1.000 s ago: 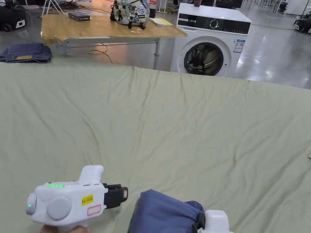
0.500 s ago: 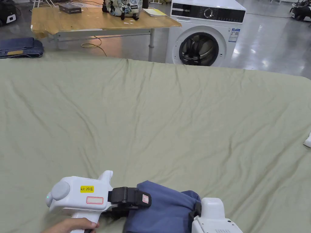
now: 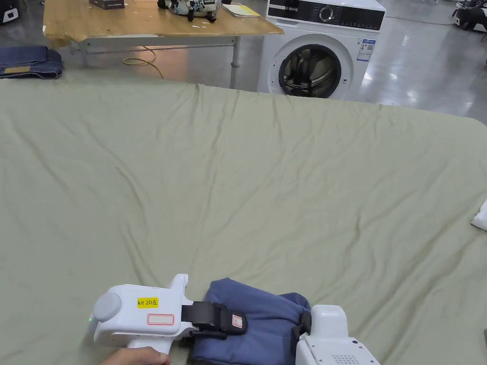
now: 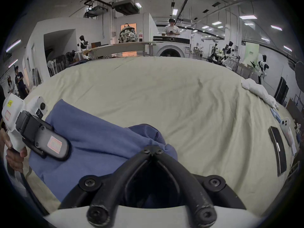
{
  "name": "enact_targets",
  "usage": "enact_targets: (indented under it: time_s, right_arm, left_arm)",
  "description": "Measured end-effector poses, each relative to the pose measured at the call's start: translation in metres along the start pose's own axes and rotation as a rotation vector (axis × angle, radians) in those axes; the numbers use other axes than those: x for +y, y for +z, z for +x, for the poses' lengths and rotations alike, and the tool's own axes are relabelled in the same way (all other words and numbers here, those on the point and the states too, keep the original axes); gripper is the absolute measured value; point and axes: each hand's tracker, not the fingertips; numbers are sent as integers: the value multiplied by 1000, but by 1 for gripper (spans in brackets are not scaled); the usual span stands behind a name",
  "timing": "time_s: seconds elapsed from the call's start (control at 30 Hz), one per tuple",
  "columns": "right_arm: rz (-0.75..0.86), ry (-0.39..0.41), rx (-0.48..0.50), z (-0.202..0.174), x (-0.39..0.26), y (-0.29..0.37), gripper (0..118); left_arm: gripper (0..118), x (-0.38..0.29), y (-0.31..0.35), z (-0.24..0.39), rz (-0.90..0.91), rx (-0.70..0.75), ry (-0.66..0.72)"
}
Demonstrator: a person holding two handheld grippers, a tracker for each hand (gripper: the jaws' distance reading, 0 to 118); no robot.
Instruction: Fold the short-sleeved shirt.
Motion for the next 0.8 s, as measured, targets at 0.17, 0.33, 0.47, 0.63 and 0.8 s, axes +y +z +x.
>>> enact_targets:
  time_s: [0.17,0.33,0.47,0.63,0.8]
  right_arm:
    - [13,78,-26,-9,7,9,0]
    - [51,122,-18,-19,26,17,0]
    - [72,131,9,-31,47,16,0]
    - [81,117,51,-50,69,5,0]
    - [80,102,55,-61,81,-11,0]
  left_arm:
    - [13,2,8,6,10,-22,4]
    - [13,9,37,18,43,-56,5]
    - [13,23,84,30,86,-37,-13]
    - [13,46,161,33,150,52,-42]
    - [13,63,251,34,219,166,-53]
